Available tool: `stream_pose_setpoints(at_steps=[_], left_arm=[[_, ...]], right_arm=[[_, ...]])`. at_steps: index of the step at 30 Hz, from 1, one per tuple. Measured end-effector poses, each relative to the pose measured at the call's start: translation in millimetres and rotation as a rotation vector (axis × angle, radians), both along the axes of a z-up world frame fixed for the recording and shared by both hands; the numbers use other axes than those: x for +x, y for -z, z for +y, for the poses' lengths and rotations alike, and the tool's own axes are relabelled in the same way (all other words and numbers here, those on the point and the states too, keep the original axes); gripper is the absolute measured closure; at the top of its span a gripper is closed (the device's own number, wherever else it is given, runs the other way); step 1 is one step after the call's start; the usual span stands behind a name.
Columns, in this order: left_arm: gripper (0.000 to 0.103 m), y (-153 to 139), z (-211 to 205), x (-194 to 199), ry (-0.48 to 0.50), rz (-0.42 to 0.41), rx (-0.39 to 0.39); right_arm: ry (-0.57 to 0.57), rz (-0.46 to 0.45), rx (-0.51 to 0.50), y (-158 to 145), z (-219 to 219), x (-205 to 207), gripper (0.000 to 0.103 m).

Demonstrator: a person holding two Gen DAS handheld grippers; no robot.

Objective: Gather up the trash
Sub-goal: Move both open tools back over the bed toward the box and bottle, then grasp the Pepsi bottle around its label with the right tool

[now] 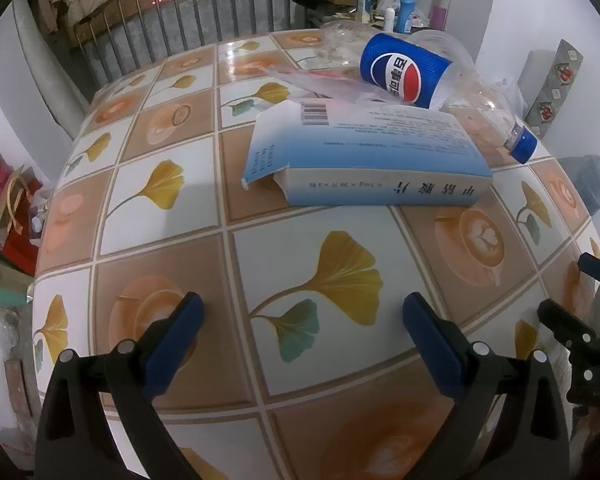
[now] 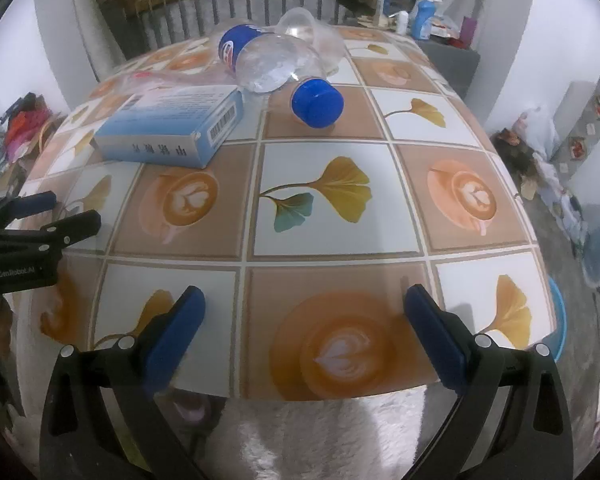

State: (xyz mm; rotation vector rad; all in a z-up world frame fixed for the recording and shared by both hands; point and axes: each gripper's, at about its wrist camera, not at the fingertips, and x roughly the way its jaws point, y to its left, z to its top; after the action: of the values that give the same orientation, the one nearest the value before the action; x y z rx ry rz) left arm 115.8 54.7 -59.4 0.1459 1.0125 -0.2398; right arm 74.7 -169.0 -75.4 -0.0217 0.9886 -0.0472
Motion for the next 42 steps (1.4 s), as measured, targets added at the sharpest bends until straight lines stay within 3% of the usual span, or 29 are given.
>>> stream_pose_setpoints(at_steps=[26, 29, 36, 42], left_arm=[[0.004, 2, 2, -3, 0.028, -0.066, -0.013], [0.004, 2, 2, -2, 0.031, -0.064, -0.013], [0.004, 3, 5, -6, 0.055, -0.095, -0.026], [0.004, 2, 11, -19, 0.119, -0.146, -0.079]], right_arm=[[-0.009, -0.045, 0.008, -2, -3, -4, 0.008], [-0.022, -0.043, 0.050, -4, -8, -5, 0.008], [-0.014, -0.034, 0.322, -18, -38, -3, 0.008], [-0.044, -0.085, 0.382, -38, -42, 1, 0.013]])
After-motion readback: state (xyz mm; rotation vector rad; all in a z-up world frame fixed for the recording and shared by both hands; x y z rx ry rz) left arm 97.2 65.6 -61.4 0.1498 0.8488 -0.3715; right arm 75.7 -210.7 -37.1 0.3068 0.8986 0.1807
